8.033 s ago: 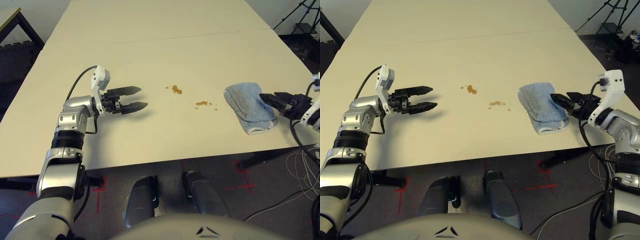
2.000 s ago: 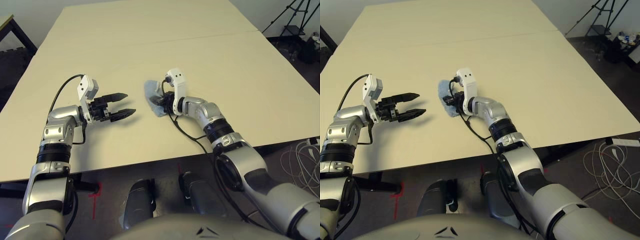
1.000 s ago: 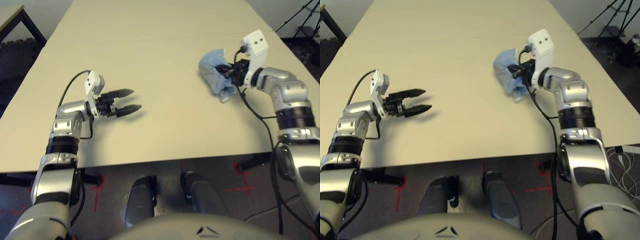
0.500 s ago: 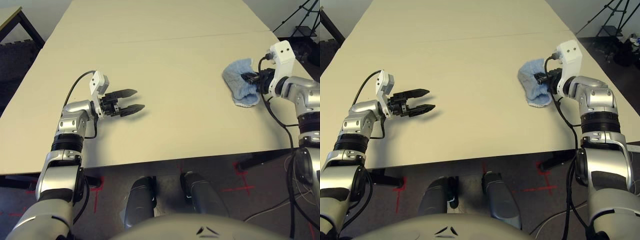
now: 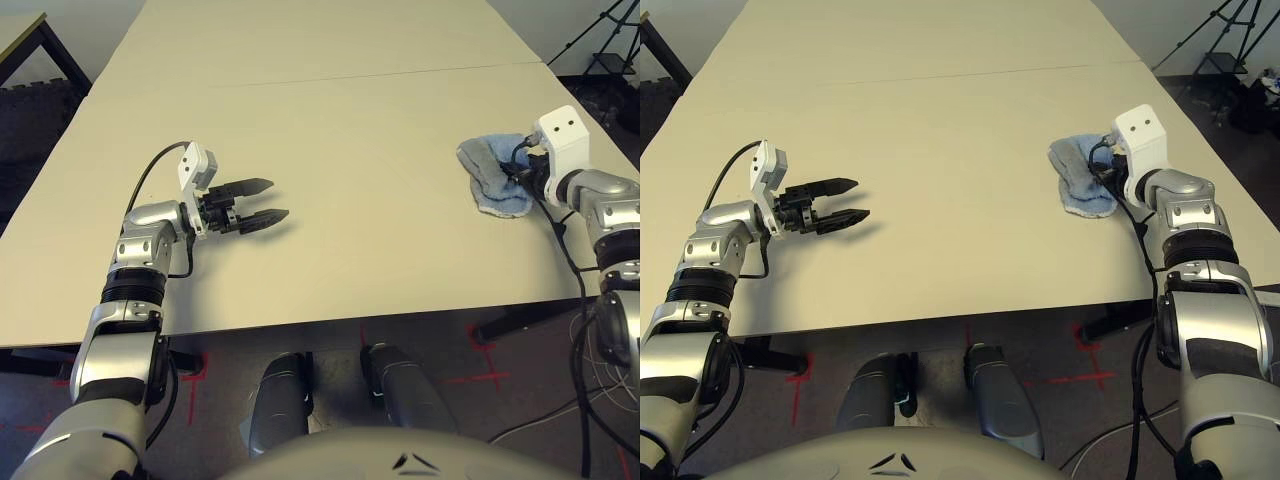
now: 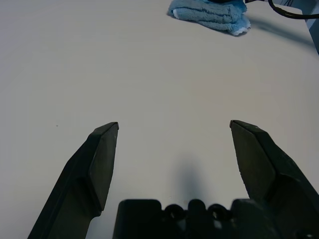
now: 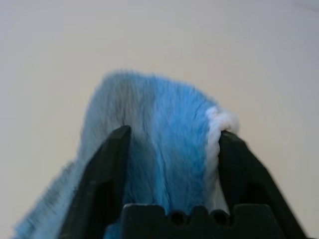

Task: Wipe the water off the table with a rag.

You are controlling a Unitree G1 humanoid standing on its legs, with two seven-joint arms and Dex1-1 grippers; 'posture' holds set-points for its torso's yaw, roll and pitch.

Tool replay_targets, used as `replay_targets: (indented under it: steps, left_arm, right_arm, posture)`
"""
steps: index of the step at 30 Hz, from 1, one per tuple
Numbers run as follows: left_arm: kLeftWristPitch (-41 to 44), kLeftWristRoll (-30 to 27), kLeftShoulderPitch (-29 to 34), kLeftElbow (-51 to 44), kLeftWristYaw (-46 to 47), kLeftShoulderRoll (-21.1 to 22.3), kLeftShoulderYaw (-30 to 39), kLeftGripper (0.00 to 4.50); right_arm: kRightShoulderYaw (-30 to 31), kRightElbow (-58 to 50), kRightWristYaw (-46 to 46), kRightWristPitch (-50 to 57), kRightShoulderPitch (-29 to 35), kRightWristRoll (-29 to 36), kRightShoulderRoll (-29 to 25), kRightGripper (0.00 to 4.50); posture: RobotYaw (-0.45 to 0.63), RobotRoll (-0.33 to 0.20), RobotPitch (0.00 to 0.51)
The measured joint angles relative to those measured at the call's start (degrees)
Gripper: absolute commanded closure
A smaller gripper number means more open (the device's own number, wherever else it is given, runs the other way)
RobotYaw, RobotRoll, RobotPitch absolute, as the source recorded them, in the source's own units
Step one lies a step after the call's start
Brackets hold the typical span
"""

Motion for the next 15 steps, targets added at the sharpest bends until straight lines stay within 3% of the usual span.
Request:
replay_targets:
  steps: [1, 6, 15]
  left_arm:
    - [0.22, -0.31, 0.09, -0.30, 0.36, 0.00, 0.39, 0.00]
    - [1.05, -2.25, 1.82, -2.77, 4.95, -0.65, 4.25, 0.00]
    - [-4.72, -0.63, 5.04, -4.91, 25.48, -2.59, 10.67, 0.00]
  right_arm:
    - [-1.14, -0.42, 0.16, -0.05, -0.04, 1.11, -0.09, 0.03]
    - [-7.84, -2.35, 1.66, -3.08, -0.04, 7.14, -0.65, 0.03]
    - [-10.19, -2.78, 5.39, -12.64, 3.11, 10.74, 0.99, 0.03]
  posture:
    - [-0.28, 0.000, 0.128]
    - [-0.24, 0.000, 0.141]
    - [-0.18, 0.000, 0.161]
